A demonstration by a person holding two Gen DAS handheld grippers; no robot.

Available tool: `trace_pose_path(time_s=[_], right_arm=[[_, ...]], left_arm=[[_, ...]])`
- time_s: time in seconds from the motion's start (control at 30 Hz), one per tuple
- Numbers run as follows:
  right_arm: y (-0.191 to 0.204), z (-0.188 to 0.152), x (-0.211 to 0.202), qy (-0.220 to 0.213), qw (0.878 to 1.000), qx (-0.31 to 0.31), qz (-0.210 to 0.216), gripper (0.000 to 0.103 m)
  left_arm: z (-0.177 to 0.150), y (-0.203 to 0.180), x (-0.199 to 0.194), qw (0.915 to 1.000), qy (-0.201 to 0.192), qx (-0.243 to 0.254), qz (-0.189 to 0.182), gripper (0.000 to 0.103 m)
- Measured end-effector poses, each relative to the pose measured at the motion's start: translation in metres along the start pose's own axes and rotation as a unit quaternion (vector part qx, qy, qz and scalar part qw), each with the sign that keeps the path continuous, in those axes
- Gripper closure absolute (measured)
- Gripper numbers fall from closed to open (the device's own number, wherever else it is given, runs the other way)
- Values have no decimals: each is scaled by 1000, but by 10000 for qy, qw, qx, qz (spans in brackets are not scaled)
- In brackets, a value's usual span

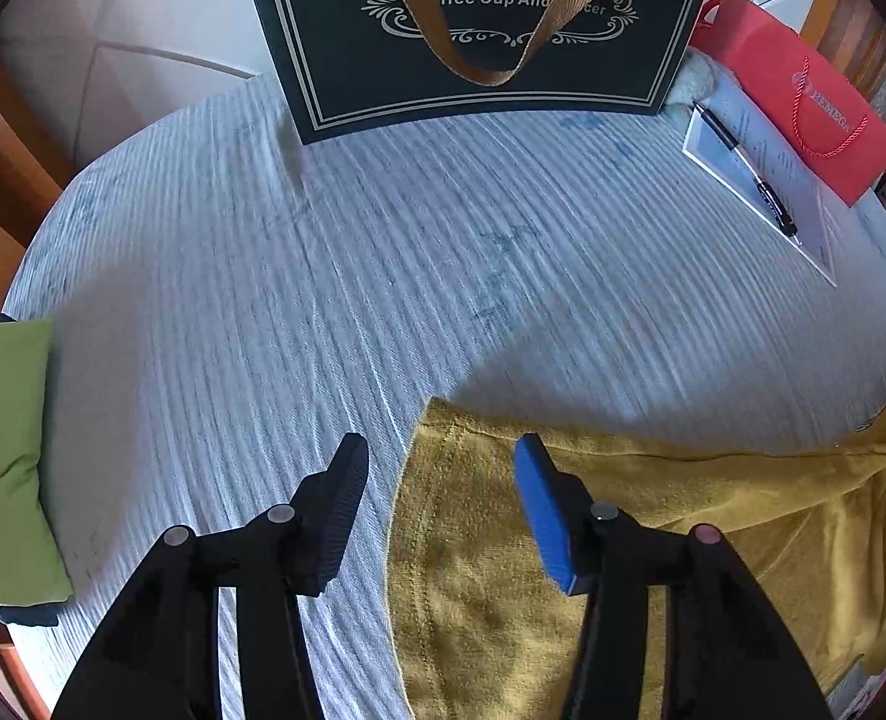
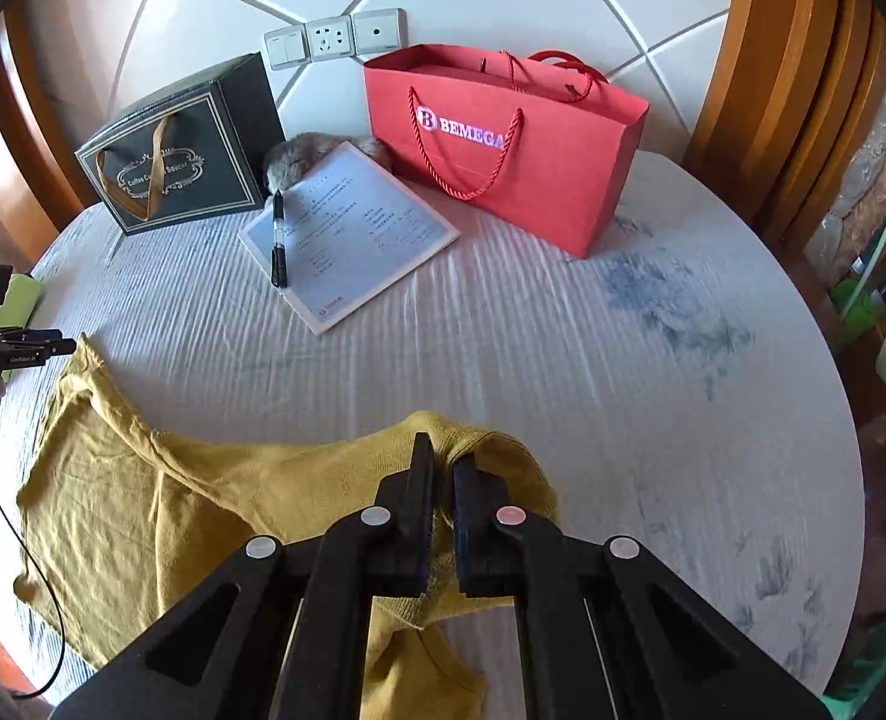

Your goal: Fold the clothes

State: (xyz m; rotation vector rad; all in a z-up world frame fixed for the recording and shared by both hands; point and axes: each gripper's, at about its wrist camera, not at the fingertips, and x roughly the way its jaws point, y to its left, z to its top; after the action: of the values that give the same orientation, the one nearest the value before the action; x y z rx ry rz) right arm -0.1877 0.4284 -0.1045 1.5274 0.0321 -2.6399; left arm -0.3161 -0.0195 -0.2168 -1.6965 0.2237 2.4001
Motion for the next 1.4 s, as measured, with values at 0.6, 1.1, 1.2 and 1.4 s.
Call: trace_pose_path(time_s=[0.6,1.1,1.2,1.4], right_arm=[[-9,62,6,-506,9985,120,191,98],[-59,14,-19,-436,9939,980,-273,68],[-71,-24,-41,-371,9951,872,-289,68],[-61,-98,-41,120,9969,764,-143,74]], left_arm=[[31,28,-67,9905,-828,-804,743,101],[-117,-16,-126,9988,-85,-490,-48,72],[-143,-45,-133,9996,-37,-259,59,72],[-161,-124,-143,9988,-348,205,-287,72]])
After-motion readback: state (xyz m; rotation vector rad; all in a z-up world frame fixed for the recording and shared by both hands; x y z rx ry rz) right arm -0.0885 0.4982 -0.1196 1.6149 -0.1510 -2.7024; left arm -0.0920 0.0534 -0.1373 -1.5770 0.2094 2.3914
